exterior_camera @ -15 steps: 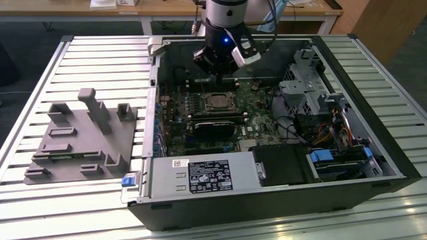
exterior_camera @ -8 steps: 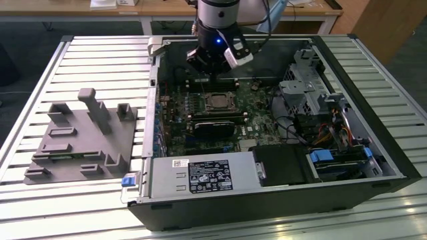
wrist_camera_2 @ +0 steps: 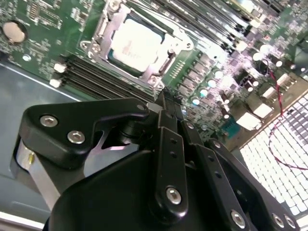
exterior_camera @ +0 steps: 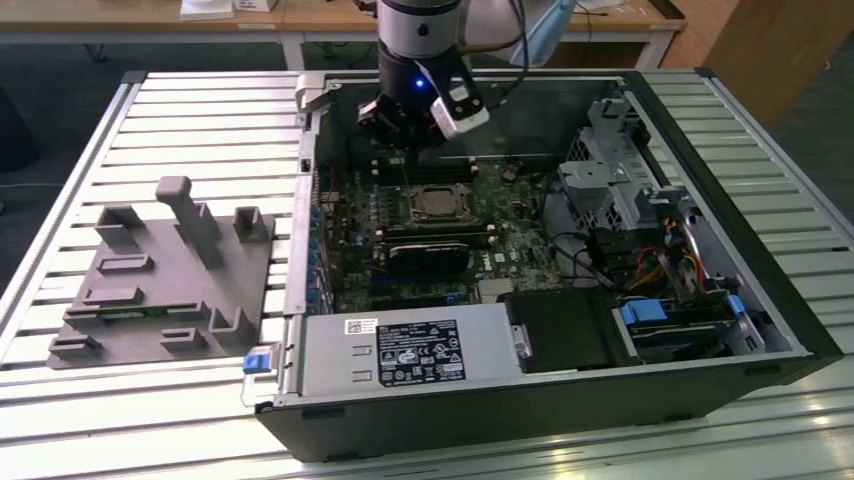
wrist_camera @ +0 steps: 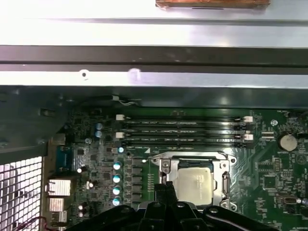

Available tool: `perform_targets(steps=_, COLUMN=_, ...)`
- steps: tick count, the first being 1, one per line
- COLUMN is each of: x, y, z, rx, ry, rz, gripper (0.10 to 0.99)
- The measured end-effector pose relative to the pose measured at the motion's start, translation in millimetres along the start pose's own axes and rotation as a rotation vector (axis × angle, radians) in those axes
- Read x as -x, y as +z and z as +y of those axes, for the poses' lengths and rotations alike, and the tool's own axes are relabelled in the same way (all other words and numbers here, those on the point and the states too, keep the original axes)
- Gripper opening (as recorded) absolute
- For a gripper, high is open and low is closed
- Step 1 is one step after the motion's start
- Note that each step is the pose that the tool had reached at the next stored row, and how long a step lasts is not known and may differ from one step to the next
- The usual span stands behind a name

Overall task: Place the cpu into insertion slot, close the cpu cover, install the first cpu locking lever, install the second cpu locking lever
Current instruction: 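Install the first cpu locking lever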

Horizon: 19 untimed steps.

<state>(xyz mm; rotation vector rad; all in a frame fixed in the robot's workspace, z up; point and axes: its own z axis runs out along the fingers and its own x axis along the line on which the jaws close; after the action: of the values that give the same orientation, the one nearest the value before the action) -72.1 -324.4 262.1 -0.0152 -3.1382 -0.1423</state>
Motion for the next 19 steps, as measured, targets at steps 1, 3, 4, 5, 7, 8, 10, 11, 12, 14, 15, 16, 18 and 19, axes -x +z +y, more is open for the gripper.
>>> perform_targets(steps=1, x=-2.3, y=0.2, z=0.0, rx=0.000, ry=0.000, rz=-0.0001, gripper=0.106)
perform_targets(steps=3, x=-6.7, y=0.6, z=-0.1, rx=0.000, ry=0.000, rz=-0.0003, gripper=0.106)
perform_targets(steps=4, x=-9.0, y=0.9, z=0.1, rx=0.000, ry=0.000, rz=-0.0004, gripper=0.106)
perform_targets(steps=5, x=-11.3, y=1.2, z=0.5, rx=0.000, ry=0.000, rz=-0.0007, gripper=0.106)
perform_targets(steps=7, x=-15.8, y=1.9, z=1.7, rx=0.000, ry=0.000, rz=-0.0007, gripper=0.106)
perform_targets(steps=8, x=-17.9, y=2.4, z=2.5, rx=0.000, ry=0.000, rz=-0.0008, gripper=0.106)
perform_targets(steps=10, x=-21.3, y=3.5, z=4.2, rx=0.000, ry=0.000, rz=-0.0008, gripper=0.106)
perform_targets(steps=11, x=-22.2, y=4.3, z=5.7, rx=0.000, ry=-0.001, rz=-0.0007, gripper=0.106)
perform_targets(steps=12, x=-22.7, y=5.0, z=7.6, rx=0.000, ry=-0.001, rz=-0.0008, gripper=0.106)
perform_targets(steps=14, x=-23.3, y=6.3, z=11.4, rx=0.000, ry=-0.003, rz=-0.0006, gripper=0.106)
perform_targets(steps=15, x=-23.7, y=7.0, z=13.0, rx=-0.001, ry=-0.003, rz=-0.0005, gripper=0.106)
perform_targets(steps=16, x=-24.3, y=7.6, z=14.3, rx=-0.001, ry=-0.004, rz=-0.0004, gripper=0.106)
perform_targets(steps=18, x=-25.1, y=9.0, z=16.6, rx=0.000, ry=-0.005, rz=-0.0004, gripper=0.106)
perform_targets(steps=19, x=-25.4, y=9.5, z=17.3, rx=0.000, ry=-0.006, rz=-0.0003, gripper=0.106)
